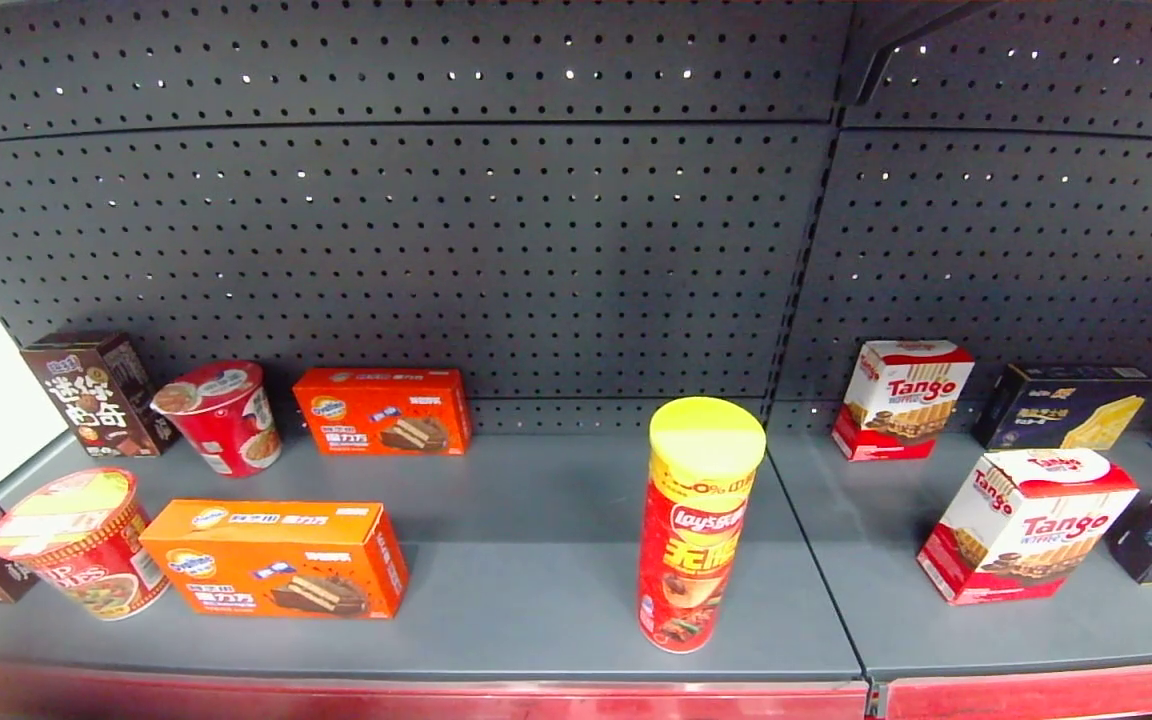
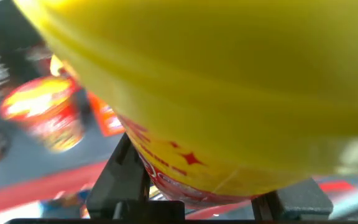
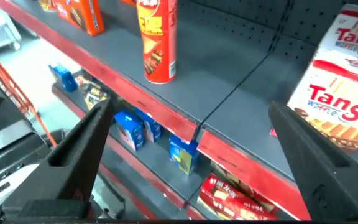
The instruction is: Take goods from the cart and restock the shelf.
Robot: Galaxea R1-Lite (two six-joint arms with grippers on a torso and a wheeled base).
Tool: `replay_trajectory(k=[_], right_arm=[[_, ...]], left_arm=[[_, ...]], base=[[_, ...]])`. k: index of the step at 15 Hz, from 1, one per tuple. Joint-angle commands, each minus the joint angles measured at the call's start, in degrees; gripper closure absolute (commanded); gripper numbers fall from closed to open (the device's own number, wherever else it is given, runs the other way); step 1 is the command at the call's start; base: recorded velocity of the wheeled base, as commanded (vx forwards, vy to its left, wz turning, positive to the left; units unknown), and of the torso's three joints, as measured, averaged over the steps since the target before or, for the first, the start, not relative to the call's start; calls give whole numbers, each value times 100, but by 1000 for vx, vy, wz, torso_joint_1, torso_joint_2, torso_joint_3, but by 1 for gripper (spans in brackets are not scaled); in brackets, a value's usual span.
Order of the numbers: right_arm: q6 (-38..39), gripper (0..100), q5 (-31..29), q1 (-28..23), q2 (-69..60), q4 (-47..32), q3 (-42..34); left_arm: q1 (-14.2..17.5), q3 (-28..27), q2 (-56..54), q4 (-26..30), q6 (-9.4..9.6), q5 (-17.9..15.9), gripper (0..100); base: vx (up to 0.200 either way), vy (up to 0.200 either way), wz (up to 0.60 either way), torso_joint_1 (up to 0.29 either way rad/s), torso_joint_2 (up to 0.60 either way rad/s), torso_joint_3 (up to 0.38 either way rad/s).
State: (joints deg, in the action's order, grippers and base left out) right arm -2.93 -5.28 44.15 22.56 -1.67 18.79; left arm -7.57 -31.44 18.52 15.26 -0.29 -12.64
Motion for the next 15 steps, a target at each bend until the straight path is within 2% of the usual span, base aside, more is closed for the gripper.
replay_trajectory(k=[1,2,3,4,6,8,9,11,15], right_arm=[[3,0,-61,-205,-323,-18,-191],[11,0,-43,-276,-323,-9,-253],[3,0,-79,-355,-393,53,-455],[3,0,-96,-416,-587,0,-534],[3,0,-87,-619,-824,-18,-631],[3,0,-43,-671,-1008,-53,-745],[3,0,-43,-671,-1044,-97,-762],[3,0,-61,-680,-1175,-369,-710],[3,0,-96,-786,-1316,-475,-798]], left_arm=[[10,-512,970,-23,3,-678,100],[10,-609,1110,-32,-6,-854,100],[10,-811,1444,-190,3,-1153,100],[10,-943,1831,-445,3,-1293,100],[-52,-1075,2552,-1052,3,-1329,100],[-368,-1092,3132,-1553,3,-1311,100],[-429,-1092,3290,-1676,3,-1311,100],[-640,-1128,3958,-2265,3,-1320,100],[-1062,-1171,4450,-2537,100,-1267,100]], base=[[0,0,0,0,0,0],[0,0,0,0,0,0],[0,0,0,0,0,0],[0,0,0,0,0,0],[0,0,0,0,0,0],[0,0,0,0,0,0],[0,0,0,0,0,0],[0,0,0,0,0,0],[0,0,0,0,0,0]])
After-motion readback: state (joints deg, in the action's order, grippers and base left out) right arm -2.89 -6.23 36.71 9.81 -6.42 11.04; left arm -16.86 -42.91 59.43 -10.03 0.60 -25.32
